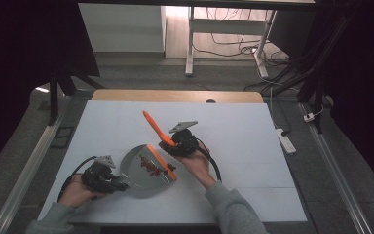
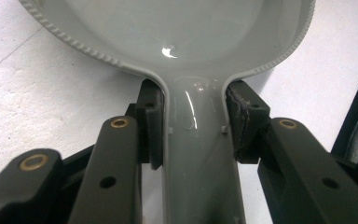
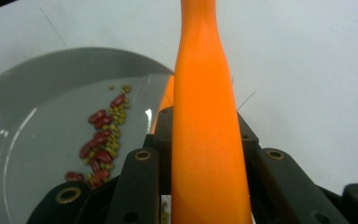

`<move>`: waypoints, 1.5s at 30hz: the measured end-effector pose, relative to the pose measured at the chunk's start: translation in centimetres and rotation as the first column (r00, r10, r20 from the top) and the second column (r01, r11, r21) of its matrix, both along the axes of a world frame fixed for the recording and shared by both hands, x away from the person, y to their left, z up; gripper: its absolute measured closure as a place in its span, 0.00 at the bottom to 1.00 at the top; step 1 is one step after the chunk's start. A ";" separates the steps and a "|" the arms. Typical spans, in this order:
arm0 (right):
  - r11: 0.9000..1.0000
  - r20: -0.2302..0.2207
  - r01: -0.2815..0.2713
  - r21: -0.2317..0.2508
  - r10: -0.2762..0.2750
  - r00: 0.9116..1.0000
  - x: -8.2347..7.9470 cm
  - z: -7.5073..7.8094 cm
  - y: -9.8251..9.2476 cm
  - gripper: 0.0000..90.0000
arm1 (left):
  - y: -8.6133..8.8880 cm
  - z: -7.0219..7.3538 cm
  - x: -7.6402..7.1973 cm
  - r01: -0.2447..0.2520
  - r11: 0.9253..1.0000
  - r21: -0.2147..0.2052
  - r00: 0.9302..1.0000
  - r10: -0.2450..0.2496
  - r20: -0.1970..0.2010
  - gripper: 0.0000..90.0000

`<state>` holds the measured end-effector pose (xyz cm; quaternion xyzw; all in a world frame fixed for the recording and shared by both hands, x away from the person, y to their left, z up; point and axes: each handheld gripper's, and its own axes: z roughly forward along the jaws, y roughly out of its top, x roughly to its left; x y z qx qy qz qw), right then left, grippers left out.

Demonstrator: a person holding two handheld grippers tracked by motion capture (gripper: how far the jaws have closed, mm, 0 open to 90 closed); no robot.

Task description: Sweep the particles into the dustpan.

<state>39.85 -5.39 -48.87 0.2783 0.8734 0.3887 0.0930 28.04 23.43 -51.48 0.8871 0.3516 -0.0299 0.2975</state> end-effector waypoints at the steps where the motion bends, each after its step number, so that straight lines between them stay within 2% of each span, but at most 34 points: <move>1: 1.000 0.003 0.003 -0.004 -0.003 1.000 0.0 -0.1 -0.3 0.79 | 0.0 0.0 0.0 -0.001 1.000 0.001 1.000 0.001 0.001 0.68; 9: 0.999 -0.011 0.028 -0.020 -0.028 1.000 -0.1 -0.7 -1.2 0.79 | 0.0 0.0 0.0 -0.002 1.000 0.000 1.000 0.002 0.003 0.68; 18: 0.999 -0.032 0.011 -0.042 -0.013 0.999 -0.4 -1.7 -0.4 0.79 | 0.0 0.0 -0.1 -0.002 1.000 0.001 1.000 0.002 0.005 0.68; 45: 1.000 -0.073 -0.018 -0.006 0.017 0.997 -1.9 -2.1 1.0 0.79 | 0.0 0.2 -0.2 -0.006 1.000 0.007 1.000 0.006 0.005 0.68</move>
